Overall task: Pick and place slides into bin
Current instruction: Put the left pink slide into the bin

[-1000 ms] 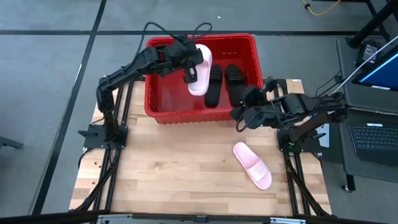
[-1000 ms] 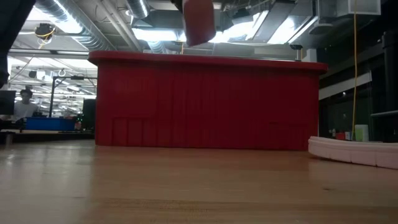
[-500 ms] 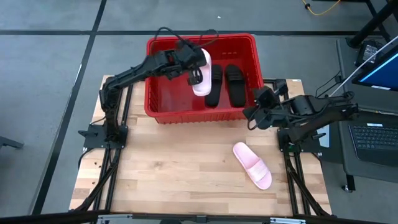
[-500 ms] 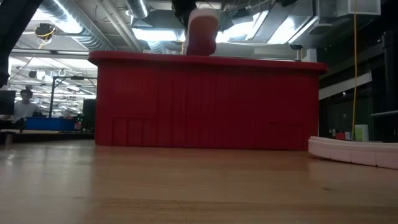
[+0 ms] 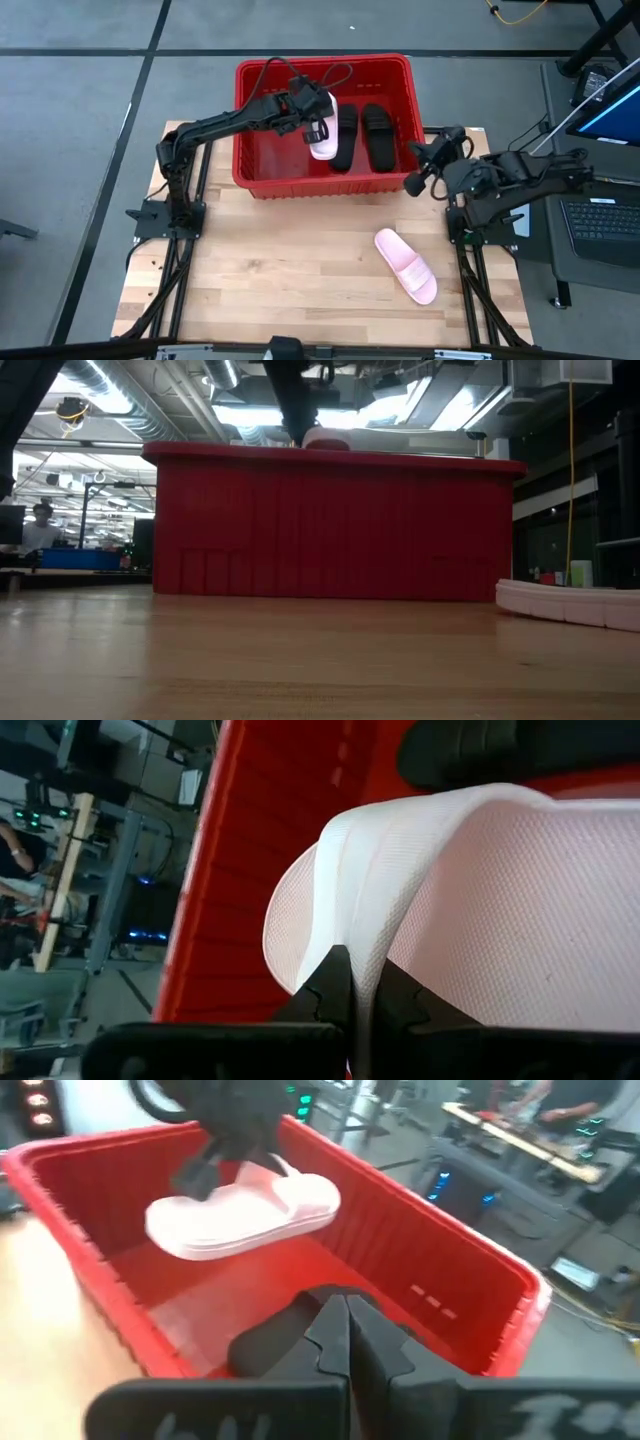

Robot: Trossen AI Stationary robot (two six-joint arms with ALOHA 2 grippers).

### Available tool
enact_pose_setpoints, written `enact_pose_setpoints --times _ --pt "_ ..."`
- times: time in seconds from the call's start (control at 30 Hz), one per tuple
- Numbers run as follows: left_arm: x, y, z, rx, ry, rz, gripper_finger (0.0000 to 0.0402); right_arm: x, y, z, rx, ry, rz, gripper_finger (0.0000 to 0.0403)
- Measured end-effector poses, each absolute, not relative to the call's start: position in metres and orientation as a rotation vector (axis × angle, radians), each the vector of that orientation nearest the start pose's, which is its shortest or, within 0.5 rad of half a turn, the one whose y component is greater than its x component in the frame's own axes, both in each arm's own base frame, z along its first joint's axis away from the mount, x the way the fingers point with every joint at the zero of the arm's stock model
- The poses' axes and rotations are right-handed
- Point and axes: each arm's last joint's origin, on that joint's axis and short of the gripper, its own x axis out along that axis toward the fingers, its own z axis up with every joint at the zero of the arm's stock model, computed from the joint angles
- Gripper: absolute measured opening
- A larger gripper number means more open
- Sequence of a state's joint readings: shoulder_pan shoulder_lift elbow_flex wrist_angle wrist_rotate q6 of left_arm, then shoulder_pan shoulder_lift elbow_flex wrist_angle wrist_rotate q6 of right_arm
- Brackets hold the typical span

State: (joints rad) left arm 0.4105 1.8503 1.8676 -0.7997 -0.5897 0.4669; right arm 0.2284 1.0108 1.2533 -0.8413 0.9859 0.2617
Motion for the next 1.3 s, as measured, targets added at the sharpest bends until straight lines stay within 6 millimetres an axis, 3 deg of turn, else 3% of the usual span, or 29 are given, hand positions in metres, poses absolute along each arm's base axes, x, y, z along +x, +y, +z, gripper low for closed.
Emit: enact_pose_setpoints --times 0.63,1.03,1.3 --pt "0.357 0.215 0.322 0.468 0.948 0.728 0.0003 0.180 -0.039 0.398 -0.036 0.517 -0.520 0.0000" --pt "0.345 0.241 0.322 0.476 0.950 0.778 0.0003 0.177 -0.059 0.396 -0.063 0.550 -0.532 0.0000" --pt "0.349 0.256 0.299 0.424 0.981 0.736 0.0003 0.176 -0.063 0.396 -0.082 0.563 -0.544 0.0000"
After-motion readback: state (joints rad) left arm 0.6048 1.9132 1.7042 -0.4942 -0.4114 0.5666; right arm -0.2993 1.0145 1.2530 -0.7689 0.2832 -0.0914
